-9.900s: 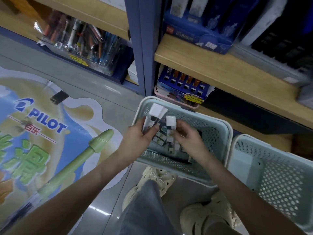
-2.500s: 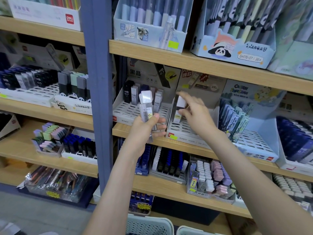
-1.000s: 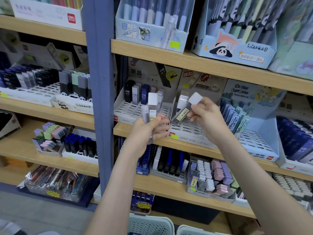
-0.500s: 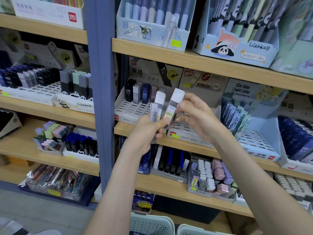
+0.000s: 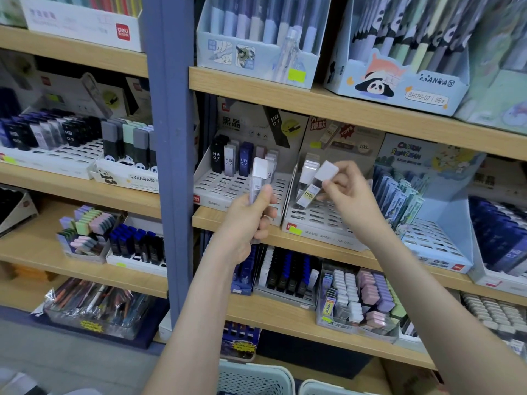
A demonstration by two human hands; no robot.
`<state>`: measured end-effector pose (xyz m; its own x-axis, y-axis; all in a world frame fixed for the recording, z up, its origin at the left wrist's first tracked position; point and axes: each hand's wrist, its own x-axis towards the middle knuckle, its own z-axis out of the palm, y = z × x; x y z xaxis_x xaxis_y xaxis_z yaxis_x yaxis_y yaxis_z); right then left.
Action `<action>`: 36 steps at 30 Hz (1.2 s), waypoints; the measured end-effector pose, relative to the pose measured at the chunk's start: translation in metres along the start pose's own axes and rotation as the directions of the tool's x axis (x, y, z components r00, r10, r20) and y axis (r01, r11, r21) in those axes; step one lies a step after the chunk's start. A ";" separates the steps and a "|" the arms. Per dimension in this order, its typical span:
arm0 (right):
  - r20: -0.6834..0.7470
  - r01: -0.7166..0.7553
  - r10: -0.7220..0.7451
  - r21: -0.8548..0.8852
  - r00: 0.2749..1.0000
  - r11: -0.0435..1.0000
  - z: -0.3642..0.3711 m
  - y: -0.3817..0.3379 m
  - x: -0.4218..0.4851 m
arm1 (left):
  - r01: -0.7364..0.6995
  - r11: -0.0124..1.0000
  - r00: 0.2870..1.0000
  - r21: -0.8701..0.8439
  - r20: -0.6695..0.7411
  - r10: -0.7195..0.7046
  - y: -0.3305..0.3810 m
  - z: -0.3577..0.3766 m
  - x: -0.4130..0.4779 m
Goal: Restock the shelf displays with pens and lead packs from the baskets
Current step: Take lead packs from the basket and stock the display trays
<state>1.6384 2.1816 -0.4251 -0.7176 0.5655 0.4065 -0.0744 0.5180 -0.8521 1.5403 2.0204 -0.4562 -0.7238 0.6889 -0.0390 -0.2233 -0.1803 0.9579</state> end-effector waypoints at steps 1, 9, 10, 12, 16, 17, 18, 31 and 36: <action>0.017 0.008 -0.008 -0.006 1.000 1.000 0.001 0.000 -0.001 | 0.009 1.000 1.000 -0.003 0.001 -0.009 0.000 0.001 0.001; 0.128 0.137 -0.108 -0.251 0.986 0.958 -0.001 -0.006 0.005 | 0.042 0.988 0.994 -0.145 0.102 -0.027 -0.001 0.006 0.000; 0.135 0.153 -0.119 -0.277 0.984 0.949 -0.002 -0.006 0.005 | 0.027 0.987 0.995 -0.160 0.096 -0.011 0.000 0.007 -0.001; 0.138 0.186 -0.146 -0.354 0.980 0.917 -0.003 -0.005 0.008 | 0.005 0.986 0.997 -0.168 0.077 0.008 0.000 0.008 -0.001; 0.183 0.322 -0.265 -0.577 0.947 0.751 0.001 0.000 0.015 | -0.029 0.989 0.998 -0.143 0.054 0.037 -0.003 0.009 0.000; 0.187 0.332 -0.276 -0.609 0.943 0.720 0.002 0.002 0.016 | -0.034 0.989 0.997 -0.147 0.060 0.043 -0.004 0.009 0.000; 0.187 0.340 -0.290 -0.640 0.939 0.689 0.003 0.005 0.016 | -0.038 0.988 0.997 -0.148 0.065 0.048 -0.004 0.009 0.000; 0.142 0.097 -0.046 -0.378 0.989 0.921 0.022 -0.035 -0.014 | -0.057 0.998 0.952 0.018 0.303 0.049 -0.007 0.012 -0.002; 0.242 -0.178 0.208 -0.139 0.948 0.974 0.023 -0.042 -0.016 | -0.043 0.999 0.945 -0.016 0.324 0.045 -0.006 0.018 -0.007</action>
<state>1.6373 2.1356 -0.4035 -0.8629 0.4887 0.1285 0.1515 0.4928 -0.8569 1.5584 2.0291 -0.4566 -0.4828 0.8701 0.0987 -0.2024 -0.2206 0.9541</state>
